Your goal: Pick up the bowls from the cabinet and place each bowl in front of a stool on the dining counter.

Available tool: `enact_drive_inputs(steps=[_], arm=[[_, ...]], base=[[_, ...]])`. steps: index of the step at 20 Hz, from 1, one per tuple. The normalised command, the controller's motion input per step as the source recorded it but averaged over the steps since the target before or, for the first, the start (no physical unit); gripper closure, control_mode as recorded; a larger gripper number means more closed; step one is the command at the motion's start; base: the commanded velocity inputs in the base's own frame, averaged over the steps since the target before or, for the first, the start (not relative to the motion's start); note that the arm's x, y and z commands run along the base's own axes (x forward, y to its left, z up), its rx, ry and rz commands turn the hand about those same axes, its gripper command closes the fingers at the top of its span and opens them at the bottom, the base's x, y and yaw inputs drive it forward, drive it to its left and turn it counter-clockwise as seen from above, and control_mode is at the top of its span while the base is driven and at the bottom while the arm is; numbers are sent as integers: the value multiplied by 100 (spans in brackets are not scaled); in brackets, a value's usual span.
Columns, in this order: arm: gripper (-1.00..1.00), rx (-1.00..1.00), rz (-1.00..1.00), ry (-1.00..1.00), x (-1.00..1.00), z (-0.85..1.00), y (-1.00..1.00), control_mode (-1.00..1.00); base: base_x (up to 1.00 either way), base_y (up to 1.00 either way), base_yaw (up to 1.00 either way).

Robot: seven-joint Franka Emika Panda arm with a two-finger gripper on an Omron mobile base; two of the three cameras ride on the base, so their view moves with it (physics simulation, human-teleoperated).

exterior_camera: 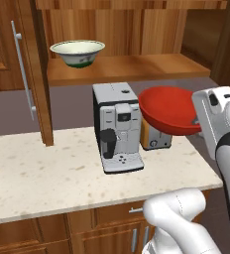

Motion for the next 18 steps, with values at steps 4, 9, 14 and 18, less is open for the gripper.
enact_drive_inputs(steps=[4,9,14,18], arm=[[100,0,0,0,0,0,0,-100],[100,0,0,0,0,0,0,100],[100,0,0,0,0,0,0,100],[100,0,0,0,0,0,0,100]], base=[[0,0,0],[-26,2,0],[-82,22,0],[-81,13,0]])
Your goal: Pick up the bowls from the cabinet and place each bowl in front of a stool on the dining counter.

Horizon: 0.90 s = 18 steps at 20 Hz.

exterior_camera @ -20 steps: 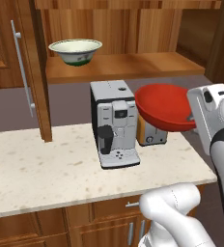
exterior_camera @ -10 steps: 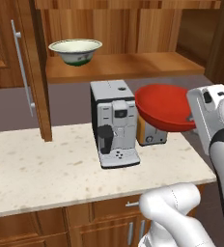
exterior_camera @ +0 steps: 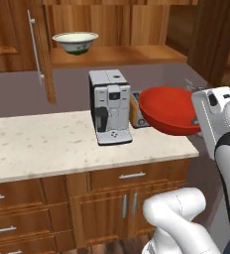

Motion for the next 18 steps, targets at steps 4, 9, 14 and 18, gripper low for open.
enact_drive_inputs(steps=[4,9,14,18], arm=[[100,0,0,0,0,0,0,100],[100,0,0,0,0,0,0,100],[100,0,0,0,0,0,0,100],[100,0,0,0,0,0,0,100]], base=[[-89,13,0],[-88,8,0],[-58,14,6],[-27,39,41]])
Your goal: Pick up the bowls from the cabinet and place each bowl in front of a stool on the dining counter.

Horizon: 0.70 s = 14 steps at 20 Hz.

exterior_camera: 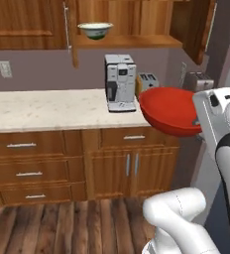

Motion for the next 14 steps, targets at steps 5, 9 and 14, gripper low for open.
enact_drive_inputs(steps=[5,9,14], arm=[[100,0,0,0,0,0,0,100],[100,0,0,0,0,0,0,100],[100,0,0,0,0,0,0,100]], base=[[-54,46,48],[-73,43,53],[-78,27,61]])
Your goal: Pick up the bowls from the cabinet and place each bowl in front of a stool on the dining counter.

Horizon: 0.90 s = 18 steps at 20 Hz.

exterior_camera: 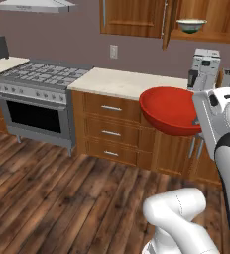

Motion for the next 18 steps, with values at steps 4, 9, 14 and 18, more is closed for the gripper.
enact_drive_inputs(steps=[4,9,14,18], arm=[[100,0,0,0,0,0,0,100],[100,0,0,0,0,0,0,100],[100,0,0,0,0,0,0,100],[100,0,0,0,0,0,0,100]], base=[[-66,24,63],[-45,21,63],[-44,25,59],[-58,51,50]])
